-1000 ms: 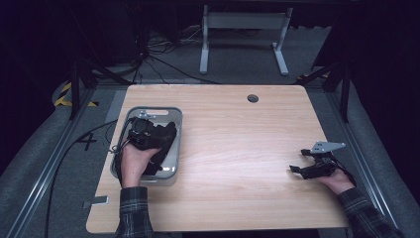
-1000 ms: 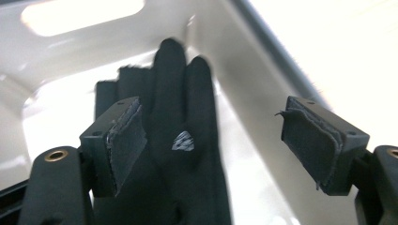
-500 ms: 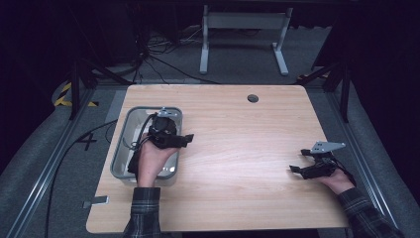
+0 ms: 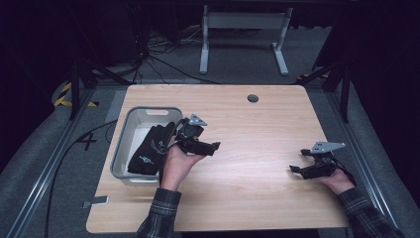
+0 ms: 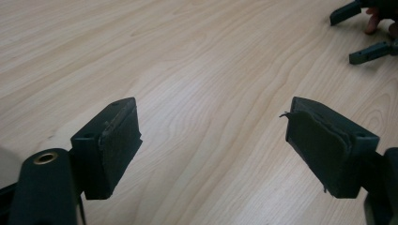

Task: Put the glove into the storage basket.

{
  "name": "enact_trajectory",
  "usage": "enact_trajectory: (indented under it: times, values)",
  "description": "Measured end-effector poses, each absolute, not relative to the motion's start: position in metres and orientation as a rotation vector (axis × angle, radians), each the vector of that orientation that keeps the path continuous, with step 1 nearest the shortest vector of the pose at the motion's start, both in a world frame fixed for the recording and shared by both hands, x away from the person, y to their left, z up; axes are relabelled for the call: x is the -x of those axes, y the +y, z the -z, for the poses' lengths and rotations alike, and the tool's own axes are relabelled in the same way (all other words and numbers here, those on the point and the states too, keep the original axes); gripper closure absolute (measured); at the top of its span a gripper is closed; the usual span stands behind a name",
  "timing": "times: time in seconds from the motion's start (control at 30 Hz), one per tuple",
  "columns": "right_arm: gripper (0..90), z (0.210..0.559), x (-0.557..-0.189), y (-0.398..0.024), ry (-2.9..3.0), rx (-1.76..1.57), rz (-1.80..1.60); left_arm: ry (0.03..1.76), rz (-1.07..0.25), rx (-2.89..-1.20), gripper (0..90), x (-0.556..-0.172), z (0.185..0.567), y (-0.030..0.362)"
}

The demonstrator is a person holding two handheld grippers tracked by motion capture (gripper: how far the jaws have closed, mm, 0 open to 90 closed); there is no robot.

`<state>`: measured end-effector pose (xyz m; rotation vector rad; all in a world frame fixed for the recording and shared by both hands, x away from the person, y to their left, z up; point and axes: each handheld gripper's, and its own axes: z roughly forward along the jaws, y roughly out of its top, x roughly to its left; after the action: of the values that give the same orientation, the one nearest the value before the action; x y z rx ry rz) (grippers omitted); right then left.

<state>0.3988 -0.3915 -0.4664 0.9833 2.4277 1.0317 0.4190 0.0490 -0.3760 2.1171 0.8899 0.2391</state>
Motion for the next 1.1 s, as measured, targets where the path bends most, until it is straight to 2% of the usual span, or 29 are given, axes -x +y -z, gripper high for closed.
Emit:
enact_trajectory:
  times: [0.2, 0.87, 1.1]
  values:
    - [12.5, 0.466, -0.399, -0.391, 2.428, -0.984, -1.032, 0.847, -0.228, -2.157, 16.8, -0.412, 0.393, 0.019]
    - [12.5, 0.466, -0.399, -0.391, 2.429, -0.982, -1.032, 0.719, -0.172, -2.275, 15.2, -0.386, 0.441, -0.04]
    - [12.5, 0.466, -0.399, -0.391, 2.429, -0.982, -1.032, 0.641, -0.19, -2.379, 12.7, -0.381, 0.463, -0.062]
